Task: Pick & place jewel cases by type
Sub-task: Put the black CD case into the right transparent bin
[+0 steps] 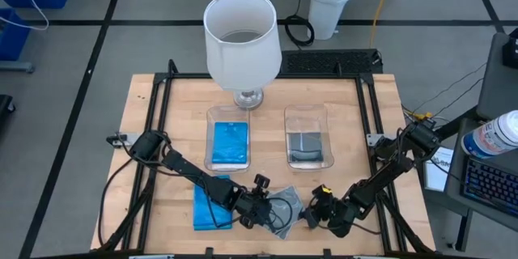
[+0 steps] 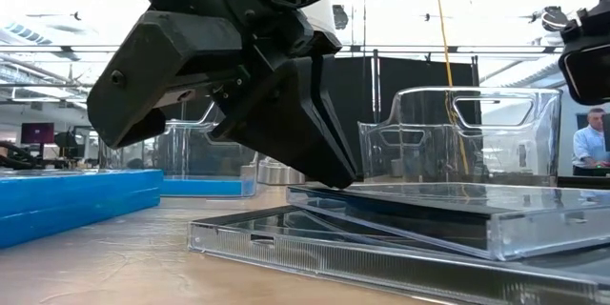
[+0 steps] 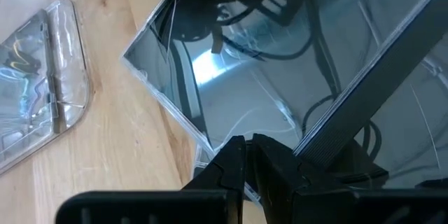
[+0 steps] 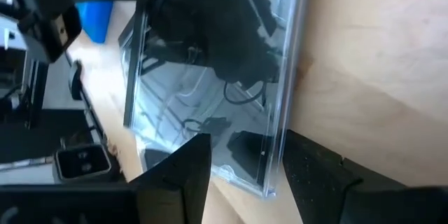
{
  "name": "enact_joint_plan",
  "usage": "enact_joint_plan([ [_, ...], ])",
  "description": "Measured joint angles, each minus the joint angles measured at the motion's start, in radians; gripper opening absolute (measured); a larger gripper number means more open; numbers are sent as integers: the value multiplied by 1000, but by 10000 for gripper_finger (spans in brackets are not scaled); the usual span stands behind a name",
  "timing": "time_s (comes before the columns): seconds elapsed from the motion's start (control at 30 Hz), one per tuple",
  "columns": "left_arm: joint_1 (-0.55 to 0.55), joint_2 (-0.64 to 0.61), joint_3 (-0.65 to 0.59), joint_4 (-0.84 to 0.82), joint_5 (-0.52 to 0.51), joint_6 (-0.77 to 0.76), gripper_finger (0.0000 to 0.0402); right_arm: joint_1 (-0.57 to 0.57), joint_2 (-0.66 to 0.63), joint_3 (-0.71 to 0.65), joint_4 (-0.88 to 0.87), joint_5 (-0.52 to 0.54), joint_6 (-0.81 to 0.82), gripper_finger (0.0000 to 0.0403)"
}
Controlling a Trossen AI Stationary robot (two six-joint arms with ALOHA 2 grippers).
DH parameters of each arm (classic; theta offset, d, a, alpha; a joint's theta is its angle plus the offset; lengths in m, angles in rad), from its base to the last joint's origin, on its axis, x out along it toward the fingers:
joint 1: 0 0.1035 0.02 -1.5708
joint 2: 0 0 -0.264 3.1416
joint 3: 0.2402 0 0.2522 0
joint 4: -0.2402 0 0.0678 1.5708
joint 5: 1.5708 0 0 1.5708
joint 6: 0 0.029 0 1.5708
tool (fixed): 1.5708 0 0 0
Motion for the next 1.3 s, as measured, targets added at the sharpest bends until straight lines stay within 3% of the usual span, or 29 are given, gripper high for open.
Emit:
enact_joint_plan([
  [0.2,-1,0,0,1,-1,0,40,1,4,-1,67,-25,-55,145],
  [0.57,-1,-1,0,1,-4,6,40,8,-13,-2,91,3,-79,26],
  [0.77,-1,-1,1,0,-18,20,40,27,-17,-1,91,51,-74,43],
  [0.93,-17,-24,-3,-29,-184,89,40,43,-17,-1,110,91,-75,47],
  [1.07,-57,-120,-2,-130,-267,97,40,62,-18,-1,160,144,-139,34],
  [1.3,-137,-289,0,-297,-267,-146,40,86,-17,-4,265,265,-326,30],
])
